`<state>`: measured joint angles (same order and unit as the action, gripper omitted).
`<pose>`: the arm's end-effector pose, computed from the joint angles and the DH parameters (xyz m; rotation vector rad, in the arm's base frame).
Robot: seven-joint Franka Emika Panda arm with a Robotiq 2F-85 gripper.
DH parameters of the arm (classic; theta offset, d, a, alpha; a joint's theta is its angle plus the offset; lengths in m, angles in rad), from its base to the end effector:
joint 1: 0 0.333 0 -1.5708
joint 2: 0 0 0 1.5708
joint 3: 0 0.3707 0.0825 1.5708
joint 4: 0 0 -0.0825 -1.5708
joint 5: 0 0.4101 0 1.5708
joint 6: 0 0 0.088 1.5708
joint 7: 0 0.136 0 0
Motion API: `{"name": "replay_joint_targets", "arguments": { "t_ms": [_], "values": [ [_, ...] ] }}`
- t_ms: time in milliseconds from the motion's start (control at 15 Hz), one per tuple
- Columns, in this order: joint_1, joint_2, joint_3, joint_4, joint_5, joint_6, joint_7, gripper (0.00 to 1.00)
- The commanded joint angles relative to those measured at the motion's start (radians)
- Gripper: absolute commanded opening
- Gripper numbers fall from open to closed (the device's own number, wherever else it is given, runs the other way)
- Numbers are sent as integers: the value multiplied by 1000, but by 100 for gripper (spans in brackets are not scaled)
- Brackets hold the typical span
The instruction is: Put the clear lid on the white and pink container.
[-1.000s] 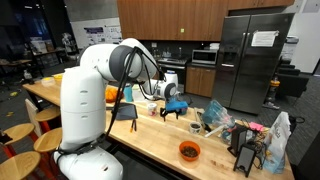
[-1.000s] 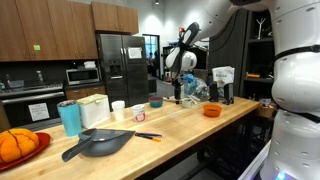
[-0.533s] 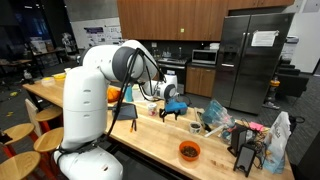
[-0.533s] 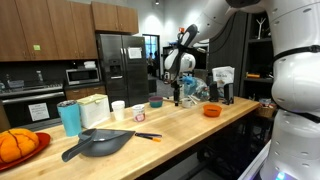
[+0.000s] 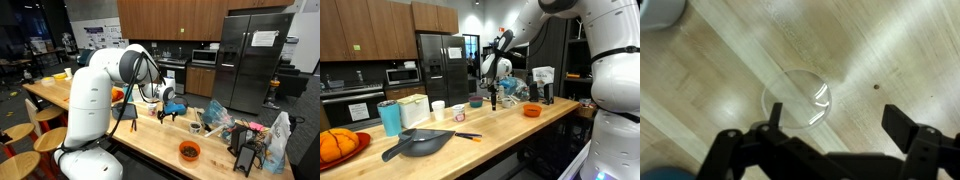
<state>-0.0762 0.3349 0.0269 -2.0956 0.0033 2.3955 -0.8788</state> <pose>0.6124 -0.0304 0.2602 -2.8540 -1.2501 0.0409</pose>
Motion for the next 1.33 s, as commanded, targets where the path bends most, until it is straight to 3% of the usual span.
{"name": "replay_joint_targets", "arguments": {
  "t_ms": [0, 1000, 1267],
  "values": [
    [-20, 16, 19, 14, 0, 7, -30, 100],
    [3, 66, 29, 4, -70, 8, -7, 100],
    [7, 77, 31, 9, -86, 5, -5, 95]
  ]
}}
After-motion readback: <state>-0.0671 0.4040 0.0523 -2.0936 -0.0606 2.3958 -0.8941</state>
